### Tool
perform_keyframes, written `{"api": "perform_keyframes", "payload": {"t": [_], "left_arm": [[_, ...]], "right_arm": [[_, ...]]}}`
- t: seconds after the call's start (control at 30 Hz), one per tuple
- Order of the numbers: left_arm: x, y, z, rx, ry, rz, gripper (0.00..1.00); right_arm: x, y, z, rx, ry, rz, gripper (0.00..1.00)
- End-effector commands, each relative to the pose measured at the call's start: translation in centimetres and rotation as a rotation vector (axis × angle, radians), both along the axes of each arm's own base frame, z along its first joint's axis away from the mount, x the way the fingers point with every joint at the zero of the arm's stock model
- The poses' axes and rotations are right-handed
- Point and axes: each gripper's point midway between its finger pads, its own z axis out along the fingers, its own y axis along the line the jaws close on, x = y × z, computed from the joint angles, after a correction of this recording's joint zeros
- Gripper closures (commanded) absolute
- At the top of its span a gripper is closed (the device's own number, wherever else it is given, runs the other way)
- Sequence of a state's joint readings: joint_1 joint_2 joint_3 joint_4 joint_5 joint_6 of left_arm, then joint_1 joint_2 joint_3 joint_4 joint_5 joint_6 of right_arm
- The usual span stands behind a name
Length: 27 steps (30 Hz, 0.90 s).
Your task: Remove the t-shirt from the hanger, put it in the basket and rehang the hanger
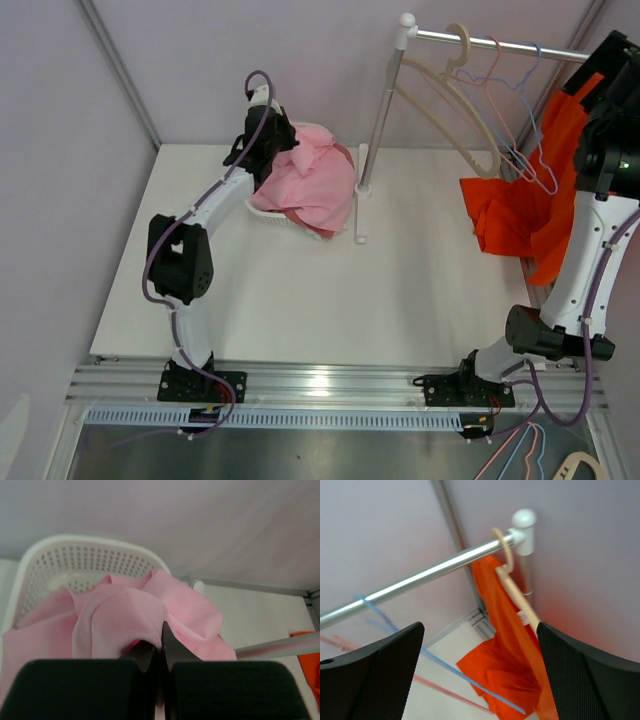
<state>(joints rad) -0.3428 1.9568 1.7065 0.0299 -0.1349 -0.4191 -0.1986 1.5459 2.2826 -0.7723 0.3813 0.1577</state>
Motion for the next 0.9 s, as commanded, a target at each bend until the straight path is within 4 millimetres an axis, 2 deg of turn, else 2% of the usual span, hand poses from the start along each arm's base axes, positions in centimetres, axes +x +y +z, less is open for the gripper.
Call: {"api": "perform_keyframes", "payload": {"t": [0.0,0.07,0.1,0.13,0.17,0.23,0.27,0.37,0.4,0.43,0.47,0.57,0.6,0.63,0.67,0.7,0.77,0.8,0.87], "left_arm": [[0.4,-1.1,-5.4,-0.059,0.188,-0.04,0.99],[0.1,-2.1,-7.2,-0.088,0.276,-0.096,0.99],[0.7,-2.3,-8.5,-0.113,0.315,-0.102,0.99],[0.7,-2.5,-9.4,-0.125,0.346,-0.115,0.99],[0.5,-3.1,-9.4,-0.147,0.368,-0.151,0.99],[0.5,-3.2,-11.3,-0.169,0.42,-0.161,0.99],[0.5,-3.4,-11.5,-0.175,0.426,-0.169,0.99],[0.2,-4.0,-11.9,-0.175,0.432,-0.225,0.98],[0.2,-4.5,-11.1,-0.175,0.403,-0.284,0.78],[0.3,-4.5,-10.7,-0.17,0.392,-0.291,0.62],[0.3,-4.5,-10.1,-0.165,0.378,-0.294,0.51],[0.6,-4.2,-8.6,-0.15,0.338,-0.291,0.29],[0.6,-4.2,-8.5,-0.151,0.342,-0.29,0.01],[0.9,-4.2,-6.6,-0.152,0.324,-0.286,0.01],[0.8,-4.1,-6.9,-0.147,0.343,-0.278,0.01],[0.9,-4.0,-5.3,-0.147,0.333,-0.275,0.0],[0.6,-3.8,-4.2,-0.147,0.325,-0.269,0.01],[0.1,-3.6,-2.6,-0.149,0.302,-0.269,0.01],[-0.5,-3.4,-0.8,-0.157,0.271,-0.271,0.0]], "right_arm": [[-0.6,-2.4,-2.5,0.039,0.126,-0.078,0.01],[-0.3,-3.6,-3.7,0.044,0.172,-0.098,0.02],[-0.2,-3.9,-4.0,0.039,0.188,-0.092,0.03],[-0.1,-4.1,-4.3,0.041,0.196,-0.087,0.04],[-0.1,-4.7,-4.7,0.046,0.207,-0.087,0.05],[-0.3,-5.5,-4.9,0.05,0.214,-0.102,0.07],[-0.6,-6.4,-4.9,0.052,0.209,-0.121,0.08],[-0.3,-7.2,-4.8,0.049,0.203,-0.108,0.12],[-0.2,-7.7,-5.0,0.049,0.207,-0.115,0.12],[-0.2,-7.9,-4.8,0.04,0.205,-0.116,0.12],[0.1,-8.1,-4.9,0.029,0.204,-0.116,0.12],[0.7,-8.7,-4.9,0.015,0.201,-0.131,0.12],[0.8,-8.8,-4.8,0.011,0.197,-0.131,0.12],[1.2,-9.0,-5.2,0.01,0.205,-0.13,0.13],[1.5,-9.1,-5.3,0.011,0.205,-0.128,0.14],[1.7,-9.3,-5.6,0.011,0.212,-0.129,0.18],[2.4,-9.6,-6.6,0.018,0.236,-0.121,0.2],[2.7,-9.6,-7.0,0.019,0.246,-0.117,0.21],[3.2,-10.1,-7.8,0.027,0.265,-0.122,0.28]]}}
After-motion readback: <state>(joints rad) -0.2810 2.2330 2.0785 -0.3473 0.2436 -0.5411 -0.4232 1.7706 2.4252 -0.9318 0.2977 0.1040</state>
